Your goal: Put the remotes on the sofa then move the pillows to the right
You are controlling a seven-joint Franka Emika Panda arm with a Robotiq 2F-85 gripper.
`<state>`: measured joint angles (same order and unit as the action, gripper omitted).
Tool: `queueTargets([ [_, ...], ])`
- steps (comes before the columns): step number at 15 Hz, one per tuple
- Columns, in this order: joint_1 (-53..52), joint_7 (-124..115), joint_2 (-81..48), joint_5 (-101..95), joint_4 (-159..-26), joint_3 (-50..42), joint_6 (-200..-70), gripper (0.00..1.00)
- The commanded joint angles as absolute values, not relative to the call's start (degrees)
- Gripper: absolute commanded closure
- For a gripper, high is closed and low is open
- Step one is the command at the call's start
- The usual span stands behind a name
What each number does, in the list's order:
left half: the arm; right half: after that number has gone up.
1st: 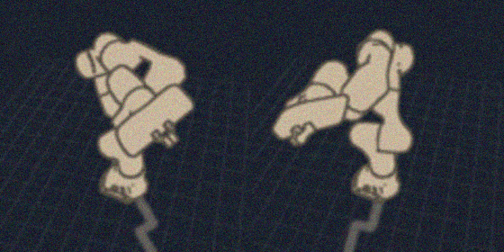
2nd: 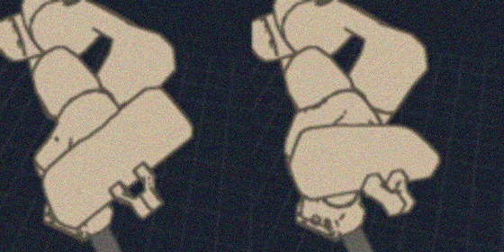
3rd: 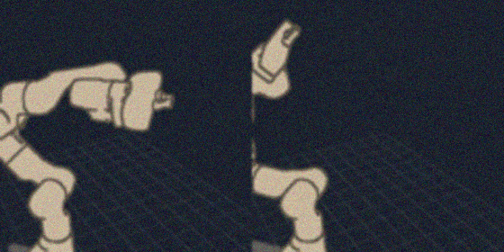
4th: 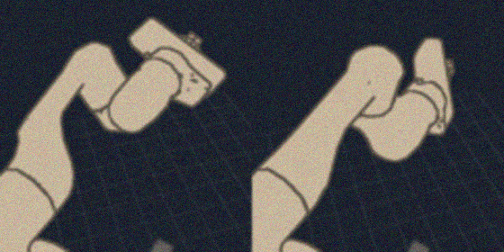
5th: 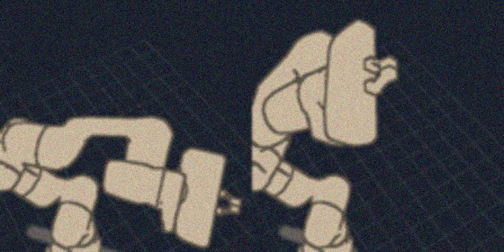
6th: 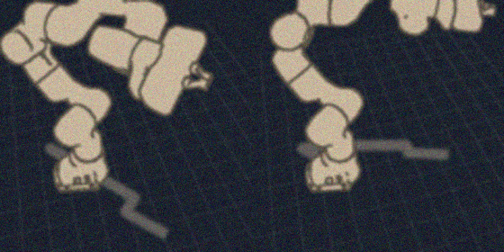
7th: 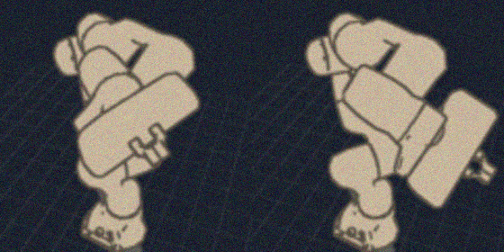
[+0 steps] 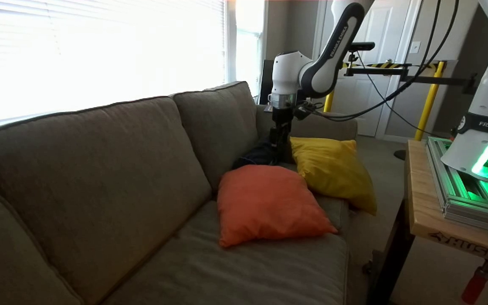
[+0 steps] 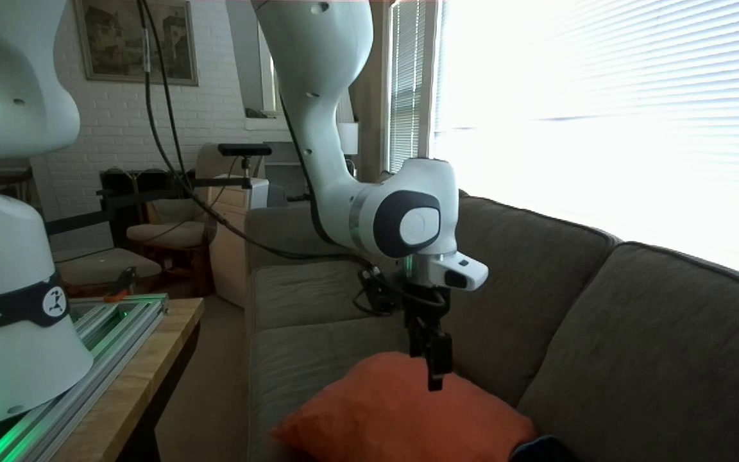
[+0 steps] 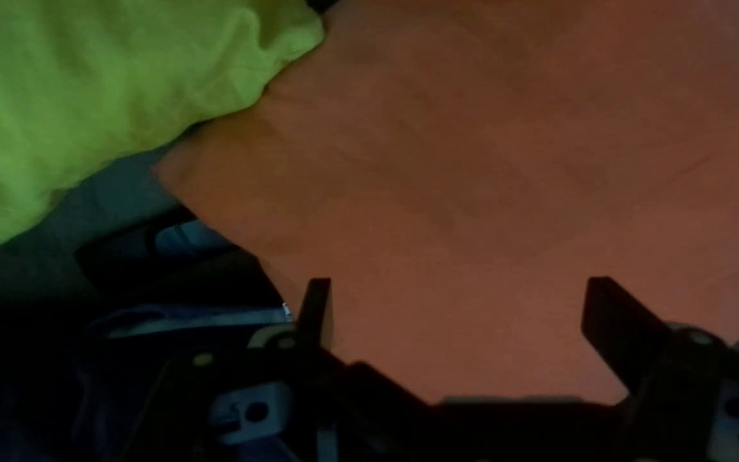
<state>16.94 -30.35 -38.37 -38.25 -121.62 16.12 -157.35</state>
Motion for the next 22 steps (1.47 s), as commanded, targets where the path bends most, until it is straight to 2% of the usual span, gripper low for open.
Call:
queueTargets([
  [1, 3.87, -25.06, -42.03, -30.52, -117.58, 3.06, -163.78, 0.0],
  [5, -2.49, -19.89, -44.71, -19.51, -116.76, -1.46, -166.09, 0.0],
  [11, -1.55, -10.61, -48.43, -7.54, -114.74, 2.34, -164.91, 0.0],
  [20, -1.08, -4.73, -54.59, -4.98, -112.59, 2.87, -168.65, 0.0],
  [21, -1.04, -4.58, -55.16, -4.94, -112.31, 2.92, -168.78, 0.22],
  [22, -1.25, -4.62, -55.67, -4.95, -112.03, 2.72, -169.03, 0.26],
])
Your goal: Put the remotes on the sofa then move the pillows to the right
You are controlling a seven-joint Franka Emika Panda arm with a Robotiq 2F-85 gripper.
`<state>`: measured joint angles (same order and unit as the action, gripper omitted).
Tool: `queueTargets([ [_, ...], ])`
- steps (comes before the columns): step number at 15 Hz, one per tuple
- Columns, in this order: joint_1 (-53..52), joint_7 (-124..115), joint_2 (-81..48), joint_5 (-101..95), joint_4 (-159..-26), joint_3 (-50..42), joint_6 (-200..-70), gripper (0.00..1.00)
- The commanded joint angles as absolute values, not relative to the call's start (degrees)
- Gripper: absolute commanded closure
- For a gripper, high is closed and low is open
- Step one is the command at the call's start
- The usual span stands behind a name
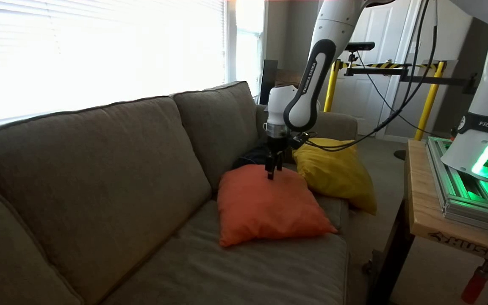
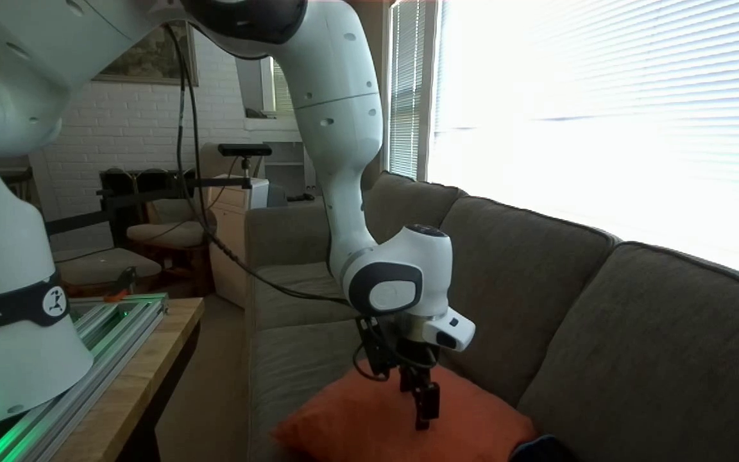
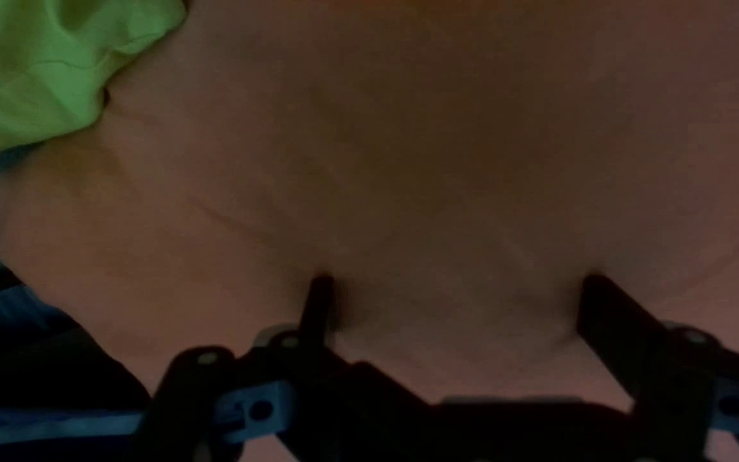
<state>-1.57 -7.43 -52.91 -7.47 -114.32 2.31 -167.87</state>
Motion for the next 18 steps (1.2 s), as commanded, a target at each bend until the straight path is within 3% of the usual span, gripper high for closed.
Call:
queueTargets([
  [1, -1.4, -4.76, -56.07, -4.9, -111.72, 2.57, -169.16, 0.34],
  [10, -2.27, -6.24, -55.8, -3.29, -110.24, 1.52, -167.83, 0.98],
  [18, -7.39, -11.17, -52.11, -1.75, -111.92, -3.38, -166.49, 0.99],
])
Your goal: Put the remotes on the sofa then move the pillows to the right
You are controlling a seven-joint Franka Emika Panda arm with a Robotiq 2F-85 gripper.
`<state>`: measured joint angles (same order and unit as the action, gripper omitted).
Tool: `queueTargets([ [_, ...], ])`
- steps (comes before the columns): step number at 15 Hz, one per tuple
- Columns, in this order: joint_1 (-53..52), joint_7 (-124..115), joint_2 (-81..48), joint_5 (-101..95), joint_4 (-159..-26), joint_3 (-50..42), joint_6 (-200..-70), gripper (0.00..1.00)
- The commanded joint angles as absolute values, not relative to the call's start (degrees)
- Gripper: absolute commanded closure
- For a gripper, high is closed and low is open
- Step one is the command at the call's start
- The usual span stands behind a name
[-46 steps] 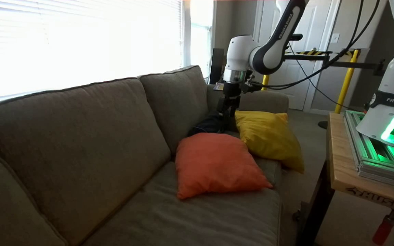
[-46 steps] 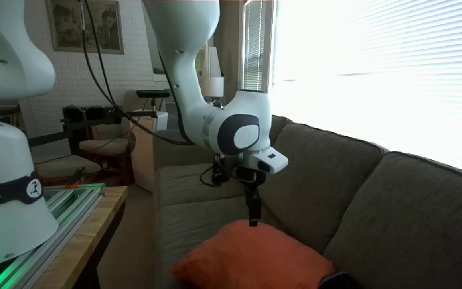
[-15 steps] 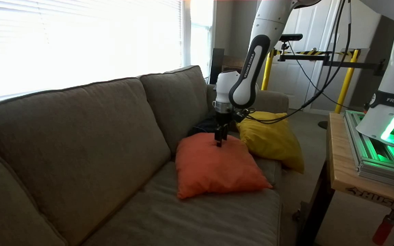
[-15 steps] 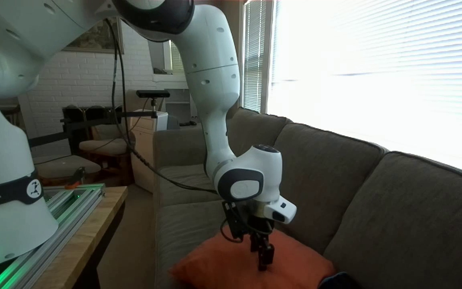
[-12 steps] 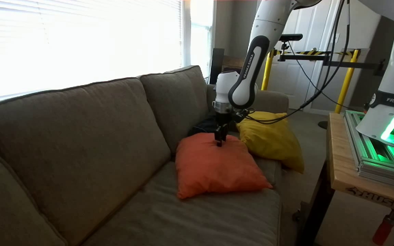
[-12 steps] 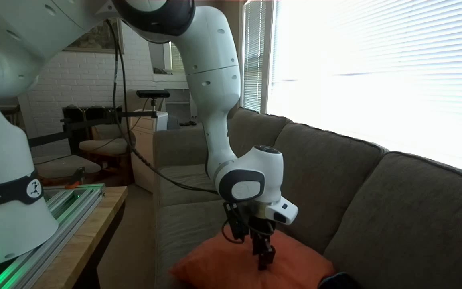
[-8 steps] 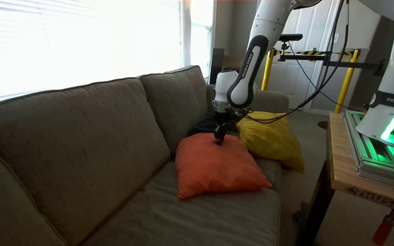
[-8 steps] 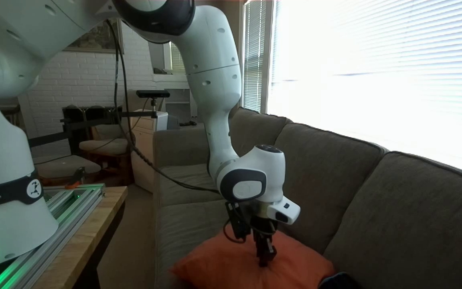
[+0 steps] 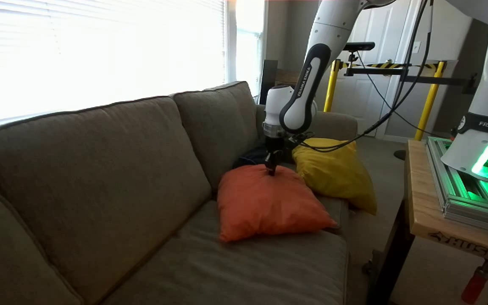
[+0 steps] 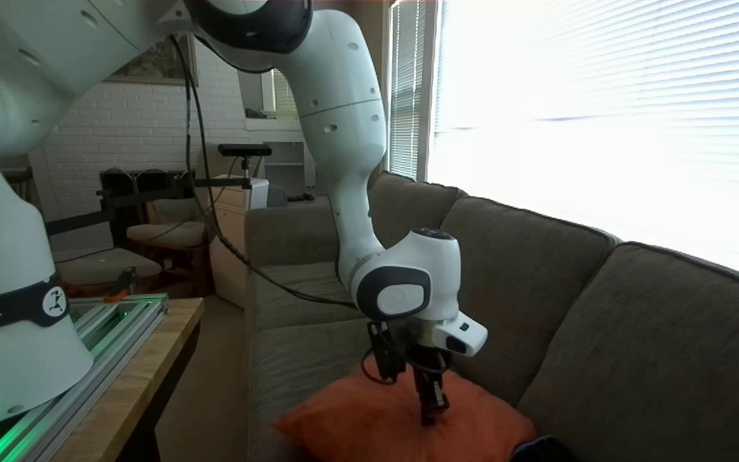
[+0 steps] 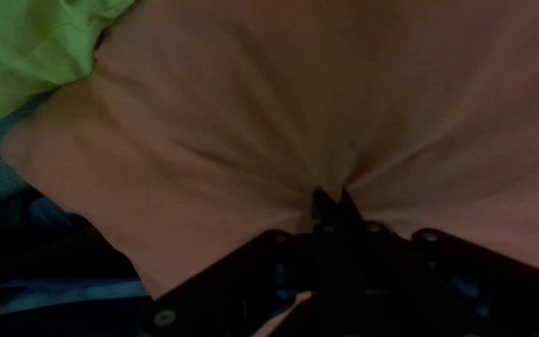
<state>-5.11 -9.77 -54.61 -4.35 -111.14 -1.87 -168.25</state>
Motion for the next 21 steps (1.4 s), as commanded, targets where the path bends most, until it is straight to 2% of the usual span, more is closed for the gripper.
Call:
queueTargets([
  [1, -7.83, -11.21, -49.99, -1.64, -113.59, -3.12, -166.57, 0.99],
  [15, -7.28, -9.87, -25.12, -1.48, -127.51, 1.01, -162.1, 0.99],
  [21, -7.67, -11.71, -11.42, -5.3, -134.79, -4.35, -160.33, 0.99],
])
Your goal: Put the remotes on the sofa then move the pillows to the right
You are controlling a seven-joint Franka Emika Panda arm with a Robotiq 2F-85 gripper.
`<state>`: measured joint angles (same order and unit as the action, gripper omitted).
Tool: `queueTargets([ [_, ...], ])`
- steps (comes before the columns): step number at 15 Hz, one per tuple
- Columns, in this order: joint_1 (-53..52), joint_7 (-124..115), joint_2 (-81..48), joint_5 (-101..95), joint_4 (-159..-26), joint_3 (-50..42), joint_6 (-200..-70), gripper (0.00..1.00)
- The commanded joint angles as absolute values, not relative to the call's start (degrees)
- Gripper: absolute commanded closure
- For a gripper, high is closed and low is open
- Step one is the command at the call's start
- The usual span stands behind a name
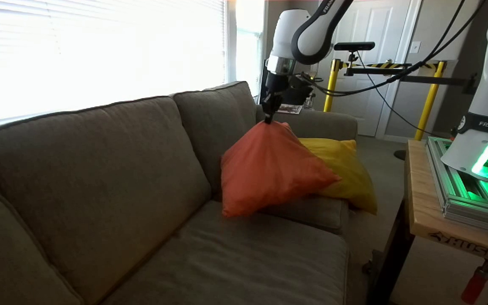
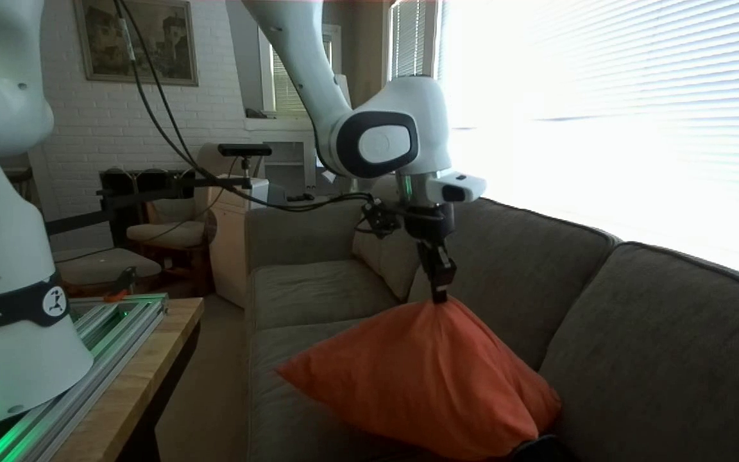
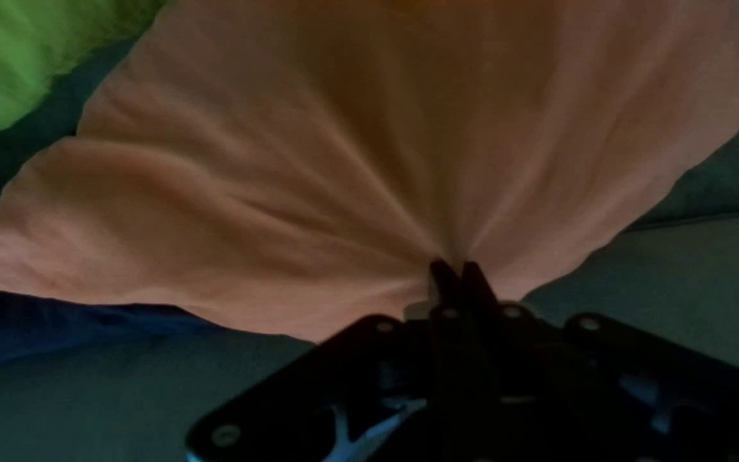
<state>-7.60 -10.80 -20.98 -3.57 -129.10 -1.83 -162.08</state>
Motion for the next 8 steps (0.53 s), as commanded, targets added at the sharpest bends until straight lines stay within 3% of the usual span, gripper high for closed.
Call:
queueTargets([
  [1, -7.74, -12.32, -9.58, -6.72, -135.51, -5.61, -160.12, 0.99],
  [8, -3.79, -25.8, -1.28, -25.55, -138.42, -13.51, -160.34, 0.99],
])
